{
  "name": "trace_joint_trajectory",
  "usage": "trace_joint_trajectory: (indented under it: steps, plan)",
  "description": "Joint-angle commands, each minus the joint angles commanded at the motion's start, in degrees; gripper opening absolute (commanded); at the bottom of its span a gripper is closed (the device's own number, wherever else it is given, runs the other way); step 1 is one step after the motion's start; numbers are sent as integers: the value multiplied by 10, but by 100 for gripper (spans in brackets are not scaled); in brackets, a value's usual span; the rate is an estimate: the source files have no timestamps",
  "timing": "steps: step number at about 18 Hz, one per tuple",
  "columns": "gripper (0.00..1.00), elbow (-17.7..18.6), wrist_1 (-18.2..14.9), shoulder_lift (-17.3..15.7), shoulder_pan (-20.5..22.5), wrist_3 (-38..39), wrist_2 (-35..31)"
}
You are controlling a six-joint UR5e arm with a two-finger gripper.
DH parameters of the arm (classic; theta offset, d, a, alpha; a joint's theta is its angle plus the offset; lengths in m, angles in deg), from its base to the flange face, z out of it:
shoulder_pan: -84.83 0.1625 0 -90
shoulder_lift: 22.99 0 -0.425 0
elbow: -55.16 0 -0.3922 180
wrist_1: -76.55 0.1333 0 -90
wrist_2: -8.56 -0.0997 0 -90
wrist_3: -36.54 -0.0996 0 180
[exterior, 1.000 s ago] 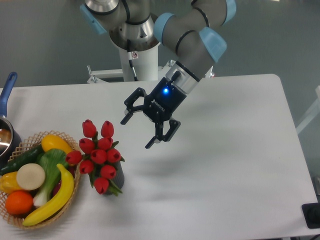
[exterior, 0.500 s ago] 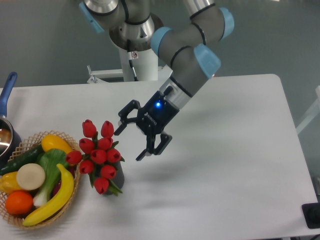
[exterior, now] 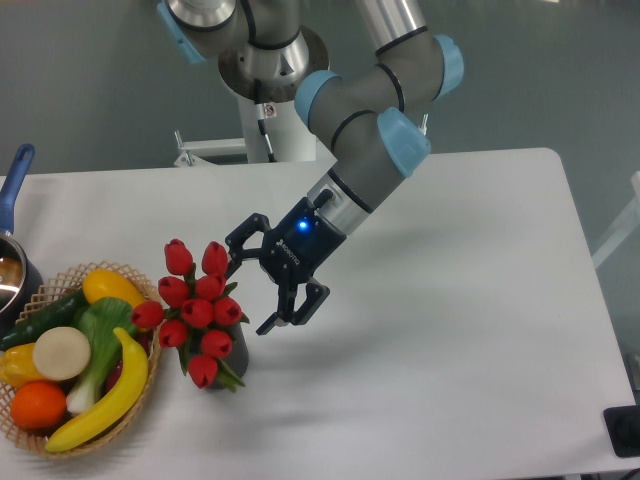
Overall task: Pick up the flowers from the vase
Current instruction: 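Lower the open gripper around the tulip stems above the vase, then close the gripper on the tulip stems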
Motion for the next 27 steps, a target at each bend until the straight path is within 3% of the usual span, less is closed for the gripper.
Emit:
trace_joint_trajectory:
  steps: [26,27]
  plan:
    - [100,-21,0,33,-44,-2,0]
    - [93,-19,0,33,-44,-2,0]
